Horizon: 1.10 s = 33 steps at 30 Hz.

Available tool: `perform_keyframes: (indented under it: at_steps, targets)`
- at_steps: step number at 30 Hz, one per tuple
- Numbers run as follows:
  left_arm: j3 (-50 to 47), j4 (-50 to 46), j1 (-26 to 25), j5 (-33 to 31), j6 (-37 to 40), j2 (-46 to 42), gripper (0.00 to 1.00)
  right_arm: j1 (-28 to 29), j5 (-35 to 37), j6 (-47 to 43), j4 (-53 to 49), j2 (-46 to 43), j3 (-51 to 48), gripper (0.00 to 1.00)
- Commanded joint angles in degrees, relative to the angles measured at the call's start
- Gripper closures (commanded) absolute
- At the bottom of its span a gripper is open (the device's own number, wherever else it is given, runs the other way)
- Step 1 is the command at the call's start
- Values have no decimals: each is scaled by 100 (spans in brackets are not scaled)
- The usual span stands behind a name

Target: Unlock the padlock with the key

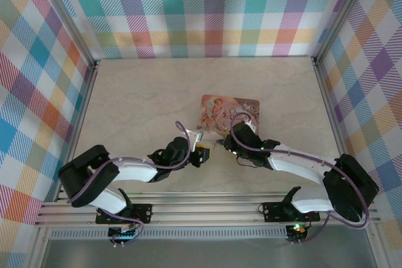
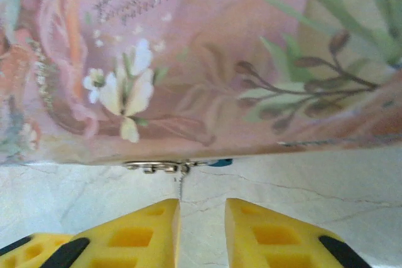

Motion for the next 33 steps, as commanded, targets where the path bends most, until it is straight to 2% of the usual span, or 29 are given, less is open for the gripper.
perform_keyframes:
  at_steps: [1,3,8,18,26,33]
  targets:
    - [355,35,139,412,-279,364,66,-14,0,-283,175,114,8,69]
    - [504,5,229,458,-424,579,66,-50,-69,-193,110,288,65,62]
    - [787,-35,476,497,-580,988,69,-234,-282,-193,381,612,72,57]
    - [1403,175,714,787,-693,1866,71,-672,-891,-587,1237,1174,118,55]
    - [1463,550,718,1064,-874,2228,75,-928,-1527,-794,2023,1614,102,56]
    - [1418,662,721,1142,-909,2236,84,-957,-1857,-635,2378,2026,201,57]
